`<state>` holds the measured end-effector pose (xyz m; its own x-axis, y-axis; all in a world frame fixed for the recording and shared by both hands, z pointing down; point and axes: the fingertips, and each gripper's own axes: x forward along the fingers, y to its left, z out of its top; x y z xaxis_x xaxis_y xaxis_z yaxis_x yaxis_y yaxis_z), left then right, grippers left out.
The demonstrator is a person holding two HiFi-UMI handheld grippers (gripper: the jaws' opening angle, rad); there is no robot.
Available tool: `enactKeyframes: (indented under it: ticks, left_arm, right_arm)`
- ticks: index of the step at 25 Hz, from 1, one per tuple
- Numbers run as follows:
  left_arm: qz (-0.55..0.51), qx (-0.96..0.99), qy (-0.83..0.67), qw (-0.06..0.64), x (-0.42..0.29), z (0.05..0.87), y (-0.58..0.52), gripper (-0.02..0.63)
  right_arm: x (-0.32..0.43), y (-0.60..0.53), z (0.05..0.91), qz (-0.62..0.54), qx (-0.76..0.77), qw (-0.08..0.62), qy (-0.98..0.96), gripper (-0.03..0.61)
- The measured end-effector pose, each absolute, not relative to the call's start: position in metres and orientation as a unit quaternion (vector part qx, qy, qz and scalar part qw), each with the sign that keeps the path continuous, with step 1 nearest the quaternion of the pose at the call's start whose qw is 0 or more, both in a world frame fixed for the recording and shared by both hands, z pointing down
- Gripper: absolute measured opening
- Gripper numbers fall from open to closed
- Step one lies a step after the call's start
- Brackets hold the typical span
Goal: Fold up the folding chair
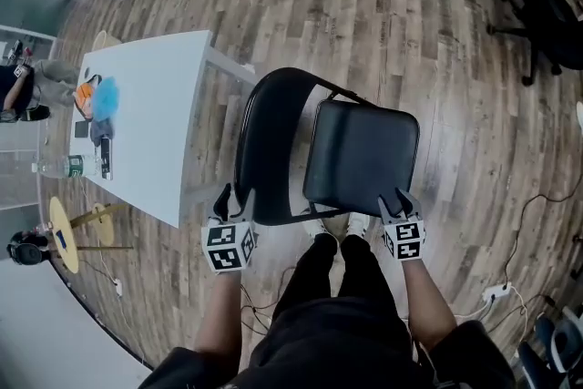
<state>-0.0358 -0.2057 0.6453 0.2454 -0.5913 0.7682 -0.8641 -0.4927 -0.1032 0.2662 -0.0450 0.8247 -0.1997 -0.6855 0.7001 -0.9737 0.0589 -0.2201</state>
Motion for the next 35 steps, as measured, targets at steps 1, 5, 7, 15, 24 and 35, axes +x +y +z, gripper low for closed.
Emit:
enactKeyframes:
  ticks: [1,5,7,15,24,35]
  left_arm:
    - [0.401,0.765,-0.469,0.183,-0.036,0.652,-0.209,0.219]
    - [0.423,0.755,-0.461,0.195,-0.042,0.670,-0.225,0.238]
    - [0.427,0.757,-0.452,0.201,-0.038,0.681,-0.232,0.253]
    - [0.464,0.755,-0.423,0.187,-0.024,0.730,-0.241,0.281]
    - [0.408,0.788,-0.389,0.248,-0.016,0.751,-0.246,0.285]
    - [0.396,0.802,-0.370,0.249,-0.012,0.744,-0.239,0.187]
  right_arm:
    - [0.273,-0.041,0.839,0.361,0.597,0.210,-0.685,0.196]
    - [0.296,-0.026,0.898,0.441,0.605,0.195,-0.633,0.270]
    - [0.305,-0.023,0.931,0.473,0.604,0.187,-0.614,0.291]
    - [0.335,-0.005,1.055,0.588,0.575,0.139,-0.551,0.347]
    - [0.313,0.001,1.114,0.683,0.461,0.031,-0.565,0.403]
    - [0.299,-0.006,1.105,0.687,0.426,0.026,-0.588,0.420]
